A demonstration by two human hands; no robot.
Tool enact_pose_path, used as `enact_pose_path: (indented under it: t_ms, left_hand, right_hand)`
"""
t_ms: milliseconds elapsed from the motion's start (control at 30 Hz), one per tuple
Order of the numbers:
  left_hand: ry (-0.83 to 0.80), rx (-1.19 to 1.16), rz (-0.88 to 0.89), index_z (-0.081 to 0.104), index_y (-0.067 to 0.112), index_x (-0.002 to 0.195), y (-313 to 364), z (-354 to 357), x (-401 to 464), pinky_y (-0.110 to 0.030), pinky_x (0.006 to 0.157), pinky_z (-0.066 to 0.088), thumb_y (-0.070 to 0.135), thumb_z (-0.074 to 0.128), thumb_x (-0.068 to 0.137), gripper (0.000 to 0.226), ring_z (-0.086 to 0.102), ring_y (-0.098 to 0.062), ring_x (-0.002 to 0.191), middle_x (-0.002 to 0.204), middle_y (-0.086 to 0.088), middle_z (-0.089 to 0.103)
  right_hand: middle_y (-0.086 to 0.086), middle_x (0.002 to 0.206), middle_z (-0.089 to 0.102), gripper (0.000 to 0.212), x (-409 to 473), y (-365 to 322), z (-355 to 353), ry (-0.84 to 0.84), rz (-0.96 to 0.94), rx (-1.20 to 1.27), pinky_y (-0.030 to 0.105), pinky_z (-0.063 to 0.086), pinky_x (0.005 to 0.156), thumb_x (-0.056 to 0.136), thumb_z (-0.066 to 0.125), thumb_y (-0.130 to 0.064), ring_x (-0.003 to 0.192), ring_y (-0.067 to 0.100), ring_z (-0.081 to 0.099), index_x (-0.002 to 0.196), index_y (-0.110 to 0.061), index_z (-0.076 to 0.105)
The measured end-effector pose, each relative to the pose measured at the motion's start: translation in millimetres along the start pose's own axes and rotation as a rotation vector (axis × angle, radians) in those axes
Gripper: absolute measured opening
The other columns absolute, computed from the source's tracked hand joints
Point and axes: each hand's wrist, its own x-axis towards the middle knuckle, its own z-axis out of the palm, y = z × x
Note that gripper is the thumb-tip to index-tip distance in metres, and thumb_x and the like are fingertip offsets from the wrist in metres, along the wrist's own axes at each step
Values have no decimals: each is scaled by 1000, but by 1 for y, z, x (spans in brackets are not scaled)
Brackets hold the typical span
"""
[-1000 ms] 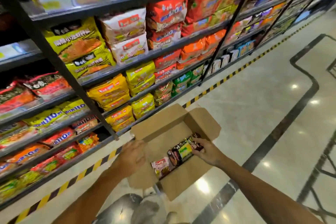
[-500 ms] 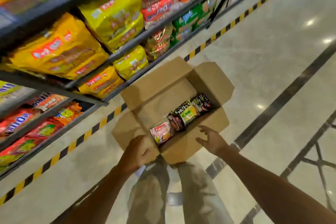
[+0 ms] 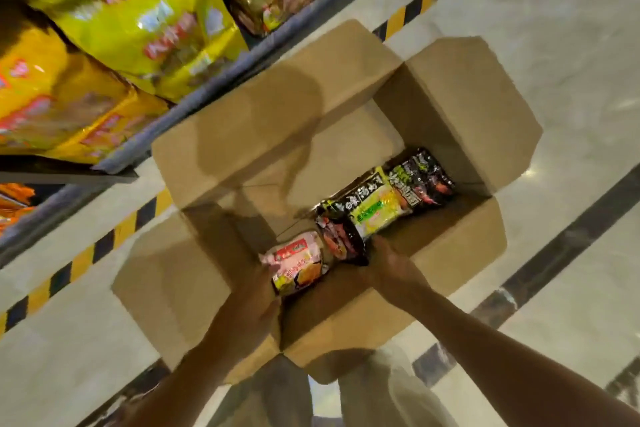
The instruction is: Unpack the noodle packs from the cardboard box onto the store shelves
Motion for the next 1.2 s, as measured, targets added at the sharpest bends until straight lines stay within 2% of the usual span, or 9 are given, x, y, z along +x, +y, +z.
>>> enact_pose_path:
  t_ms: [200, 300, 400, 533, 667, 833, 1000, 1100, 1200]
  left_hand:
    - [1, -62, 7, 44, 20, 141, -28, 44, 68, -37, 102, 48, 20, 58, 95, 48, 45, -17, 132, 144, 0, 43]
    - [-1, -62, -24, 44, 21, 140, -45, 62, 82, -18, 93, 48, 18, 57, 97, 46, 45, -12, 130, 144, 4, 42]
    - [-34, -56, -64, 40, 21, 144, -58, 77, 87, 2, 83, 32, 20, 56, 97, 50, 35, -9, 138, 152, 5, 33]
    - [-20, -74, -88, 39, 23, 145, -62, 86, 94, 3, 91, 25, 19, 56, 97, 51, 27, -8, 143, 158, 6, 26]
    - [7, -163, -182, 43, 22, 143, -63, 94, 99, 10, 87, 20, 16, 59, 96, 49, 24, 0, 137, 159, 3, 26]
    - [96, -275, -381, 37, 17, 146, -54, 100, 107, -24, 95, 44, 13, 63, 93, 59, 43, -19, 133, 146, -5, 43]
    - [202, -491, -670, 30, 9, 145, -57, 115, 144, -31, 82, 50, 9, 68, 90, 67, 52, -30, 126, 141, -15, 49]
    - [186, -636, -811, 24, 10, 148, -56, 133, 160, -30, 75, 48, 5, 70, 87, 76, 55, -32, 121, 136, -14, 52]
    - [230, -746, -883, 24, 17, 146, -65, 159, 160, -38, 86, 54, 5, 78, 79, 87, 59, -32, 115, 127, -4, 55]
  right_hand:
    - [17, 146, 44, 81, 96, 22, 40, -33, 61, -73, 44, 45, 101, 91, 68, -37, 129, 38, 50, 153, -11, 24]
    - [18, 130, 57, 70, 120, 29, 66, -72, 96, -114, 44, 50, 94, 88, 68, -46, 119, 39, 58, 138, -8, 36]
    - [16, 124, 59, 67, 132, 31, 87, -59, 106, -239, 40, 50, 89, 88, 66, -54, 116, 36, 60, 130, -9, 40]
    - [14, 121, 62, 76, 141, 31, 92, 18, 115, -216, 39, 51, 87, 84, 70, -53, 113, 36, 61, 142, -14, 39]
    - [14, 114, 65, 50, 134, 27, 80, 11, 126, -144, 38, 52, 83, 82, 70, -47, 106, 36, 63, 118, -14, 56]
    - [8, 95, 72, 40, 105, 25, 40, 109, 6, -35, 33, 47, 65, 81, 74, -49, 89, 30, 66, 104, -17, 67]
    - [-5, 78, 71, 16, 97, 33, 27, 174, -115, 90, 30, 46, 59, 82, 76, -34, 74, 18, 65, 92, -24, 68]
    - [-12, 77, 67, 14, 103, 40, 31, 155, -137, 154, 11, 40, 55, 85, 73, -31, 71, 3, 60, 97, -29, 67]
    - [-13, 76, 64, 14, 108, 45, 38, 144, -119, 154, 16, 37, 55, 85, 73, -32, 70, 7, 57, 97, -31, 66]
